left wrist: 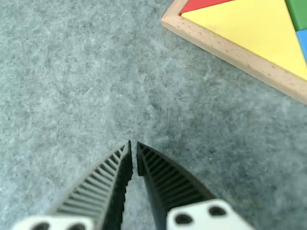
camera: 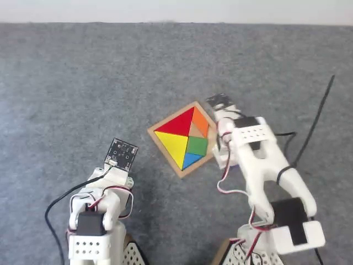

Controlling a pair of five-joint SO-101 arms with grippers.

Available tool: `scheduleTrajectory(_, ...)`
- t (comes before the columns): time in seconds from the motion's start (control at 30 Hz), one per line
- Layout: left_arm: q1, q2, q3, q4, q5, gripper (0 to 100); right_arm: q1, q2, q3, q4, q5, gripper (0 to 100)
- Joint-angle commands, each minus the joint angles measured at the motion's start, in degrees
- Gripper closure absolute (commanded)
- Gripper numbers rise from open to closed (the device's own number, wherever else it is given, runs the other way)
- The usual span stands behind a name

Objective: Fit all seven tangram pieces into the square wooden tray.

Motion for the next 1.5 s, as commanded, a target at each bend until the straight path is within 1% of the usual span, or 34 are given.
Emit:
scheduleTrajectory(0.0, -0.26, -1.32, -0.40, 0.18, -0.62, 98, 3.30, 0.13, -2.29, -3.38, -1.58, 91.0)
scheduleTrajectory(0.13, -0.26, -1.32, -0.40, 0.18, -0.62, 98, 3.82, 0.13, -2.02, -4.44, -1.23, 90.9)
scheduleTrajectory(0.2, -0.26, -1.32, -0.40, 0.18, -0.62, 98, 3.82, 0.13, -2.11, -4.44, -1.05, 88.7)
scheduleTrajectory(0.37, -0.26, -1.32, -0.40, 0.18, -0.62, 98, 3.47, 0.13, -1.76, -4.18, 0.97, 75.3)
scheduleTrajectory(0.43, -0.26, -1.32, -0.40, 0.18, -0.62, 98, 3.38, 0.13, -1.49, -4.79, -0.79, 70.8)
scheduleTrajectory(0.5, -0.26, -1.32, -0.40, 0.18, -0.62, 98, 3.38, 0.13, -1.14, -6.20, -2.73, 69.6)
scheduleTrajectory(0.67, -0.26, -1.32, -0.40, 0.18, -0.62, 98, 3.56, 0.75, -1.14, -7.96, -6.51, 69.6)
scheduleTrajectory(0.9, -0.26, -1.32, -0.40, 0.18, -0.62, 98, 3.38, 9.80, -4.48, -8.22, -8.35, 69.6)
scheduleTrajectory(1.0, -0.26, -1.32, -0.40, 0.18, -0.62, 98, 3.30, 12.35, -6.77, -6.55, -13.80, 69.7)
scheduleTrajectory(1.03, -0.26, -1.32, -0.40, 0.18, -0.62, 98, 3.56, 13.05, -7.47, -5.58, -14.51, 70.3)
scheduleTrajectory(1.17, -0.26, -1.32, -0.40, 0.18, -0.62, 98, 3.65, 13.93, -8.35, -4.70, -14.68, 79.4)
scheduleTrajectory(1.23, -0.26, -1.32, -0.40, 0.18, -0.62, 98, 3.74, 13.76, -8.53, -4.70, -14.68, 82.4)
scheduleTrajectory(1.47, -0.26, -1.32, -0.40, 0.18, -0.62, 98, 3.82, 11.65, -8.26, -3.91, -14.42, 82.4)
